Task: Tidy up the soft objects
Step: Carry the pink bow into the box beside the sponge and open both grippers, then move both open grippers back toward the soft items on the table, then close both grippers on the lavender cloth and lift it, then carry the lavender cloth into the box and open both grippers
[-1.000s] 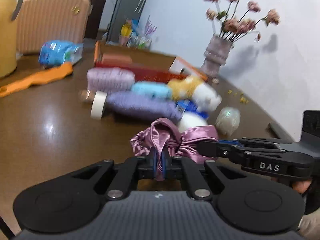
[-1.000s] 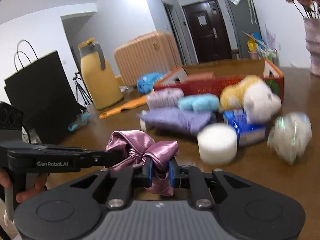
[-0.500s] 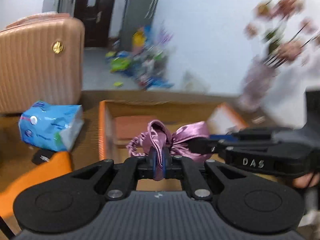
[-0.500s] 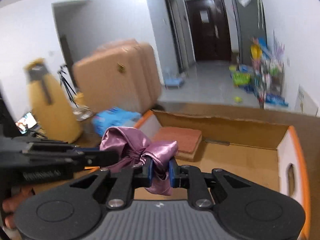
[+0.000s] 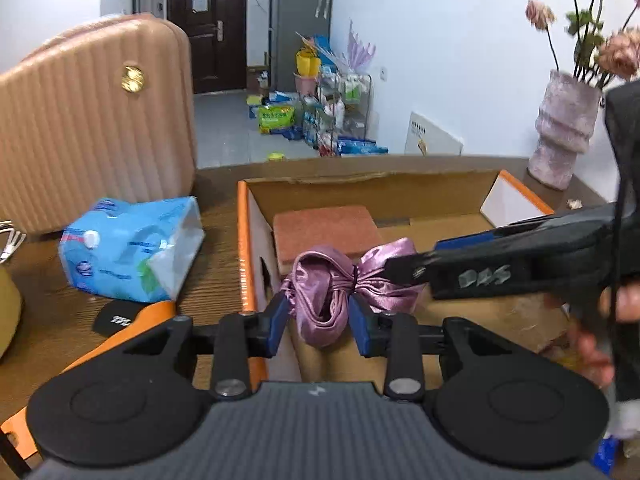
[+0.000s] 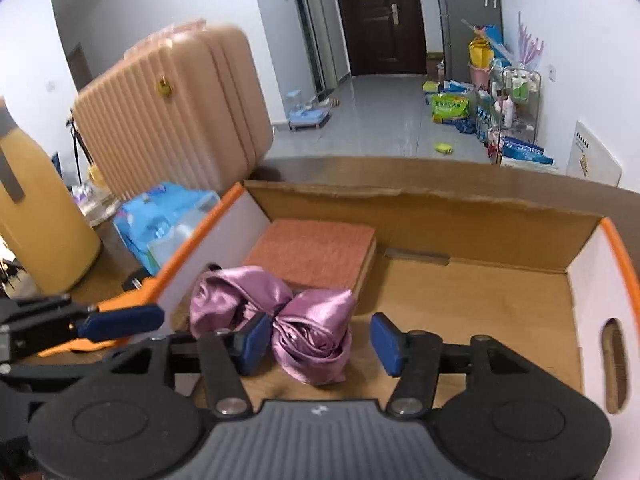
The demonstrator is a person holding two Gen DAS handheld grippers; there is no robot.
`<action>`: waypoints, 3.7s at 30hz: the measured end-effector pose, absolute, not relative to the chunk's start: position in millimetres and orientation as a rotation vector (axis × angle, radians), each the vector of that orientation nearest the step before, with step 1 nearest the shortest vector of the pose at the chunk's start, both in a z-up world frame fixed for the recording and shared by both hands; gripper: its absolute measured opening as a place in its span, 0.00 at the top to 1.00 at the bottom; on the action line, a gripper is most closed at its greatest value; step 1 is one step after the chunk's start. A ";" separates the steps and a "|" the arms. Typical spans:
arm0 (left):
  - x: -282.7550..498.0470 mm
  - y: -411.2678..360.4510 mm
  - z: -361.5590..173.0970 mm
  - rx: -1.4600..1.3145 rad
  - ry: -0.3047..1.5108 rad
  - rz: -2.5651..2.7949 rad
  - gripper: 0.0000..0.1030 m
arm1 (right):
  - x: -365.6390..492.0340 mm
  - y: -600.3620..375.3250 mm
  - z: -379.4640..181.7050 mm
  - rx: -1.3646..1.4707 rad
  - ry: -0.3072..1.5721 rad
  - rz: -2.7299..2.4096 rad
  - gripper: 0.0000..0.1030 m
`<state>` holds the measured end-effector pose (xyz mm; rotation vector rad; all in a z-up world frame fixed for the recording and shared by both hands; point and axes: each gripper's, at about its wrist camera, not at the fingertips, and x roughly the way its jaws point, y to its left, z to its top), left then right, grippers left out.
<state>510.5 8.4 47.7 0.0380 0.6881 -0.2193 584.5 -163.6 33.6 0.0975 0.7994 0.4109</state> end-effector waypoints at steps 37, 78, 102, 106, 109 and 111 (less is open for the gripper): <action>153.2 35.2 29.7 0.013 0.399 -0.153 0.08 | 169.8 -229.0 12.5 0.115 0.470 0.289 0.23; 151.1 69.0 6.6 -0.260 0.668 -0.365 0.55 | 153.5 -181.1 12.2 -0.052 0.564 0.622 0.61; 170.2 54.3 -18.5 -0.278 0.724 -0.366 0.92 | 164.4 -169.8 -27.6 -0.035 0.529 0.452 0.85; 181.8 53.6 -6.4 -0.267 0.710 -0.394 0.93 | 175.2 -176.8 -20.7 0.008 0.563 0.483 0.94; 202.1 52.9 22.1 -0.242 0.619 -0.432 0.93 | 193.2 -187.6 3.9 0.051 0.518 0.509 0.96; 227.4 49.8 46.4 -0.211 0.544 -0.440 0.93 | 215.3 -191.1 27.3 0.045 0.464 0.519 0.96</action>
